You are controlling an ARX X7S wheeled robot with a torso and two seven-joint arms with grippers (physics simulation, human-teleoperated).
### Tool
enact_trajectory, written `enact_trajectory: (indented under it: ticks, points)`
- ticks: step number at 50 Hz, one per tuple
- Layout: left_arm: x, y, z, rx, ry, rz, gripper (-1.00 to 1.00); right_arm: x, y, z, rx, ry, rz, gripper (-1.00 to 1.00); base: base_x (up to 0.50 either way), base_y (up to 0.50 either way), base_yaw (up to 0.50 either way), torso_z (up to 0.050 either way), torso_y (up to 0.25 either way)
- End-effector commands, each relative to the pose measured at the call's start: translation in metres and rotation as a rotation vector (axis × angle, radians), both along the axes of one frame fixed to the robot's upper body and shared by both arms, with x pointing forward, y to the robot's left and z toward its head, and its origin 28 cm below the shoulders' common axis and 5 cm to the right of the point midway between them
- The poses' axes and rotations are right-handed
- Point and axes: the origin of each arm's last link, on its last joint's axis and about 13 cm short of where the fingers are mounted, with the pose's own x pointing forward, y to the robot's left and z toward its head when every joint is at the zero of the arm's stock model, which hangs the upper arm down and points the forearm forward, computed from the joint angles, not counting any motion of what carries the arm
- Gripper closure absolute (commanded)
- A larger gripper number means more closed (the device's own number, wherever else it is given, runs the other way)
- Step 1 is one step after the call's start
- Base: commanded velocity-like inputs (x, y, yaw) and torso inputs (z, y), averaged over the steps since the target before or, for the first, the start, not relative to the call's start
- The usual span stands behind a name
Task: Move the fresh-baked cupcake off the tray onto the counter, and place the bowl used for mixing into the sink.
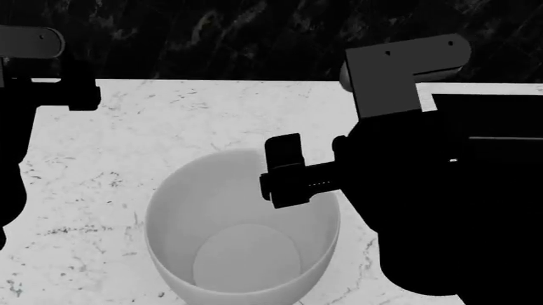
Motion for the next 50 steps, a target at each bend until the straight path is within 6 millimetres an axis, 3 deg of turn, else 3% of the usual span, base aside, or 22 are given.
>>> enact_trajectory:
  ticks: [1,2,7,23,50]
  points:
    - [0.001,-0.001,0.002,-0.013,0.002,-0.016,-1.00,0.001,0.001,0.002,0.030,0.117,0.010,-1.00,0.00,0.00,0.00,0.000,0.000]
    - [0.000,-0.001,0.004,-0.013,-0.002,-0.018,-1.00,0.005,0.001,0.011,0.024,0.131,0.012,-1.00,0.00,0.00,0.00,0.000,0.000]
    - [0.000,-0.002,0.006,-0.014,-0.007,-0.020,-1.00,0.016,0.002,0.017,-0.019,0.172,0.020,-1.00,0.00,0.00,0.00,0.000,0.000]
    - [0.003,-0.003,0.004,0.000,-0.010,-0.005,-1.00,0.056,-0.003,0.006,-0.062,0.247,0.029,-1.00,0.00,0.00,0.00,0.000,0.000]
    - [0.004,-0.003,0.002,-0.006,-0.008,0.003,-1.00,0.063,0.000,-0.030,-0.067,0.331,0.067,-1.00,0.00,0.00,0.00,0.000,0.000]
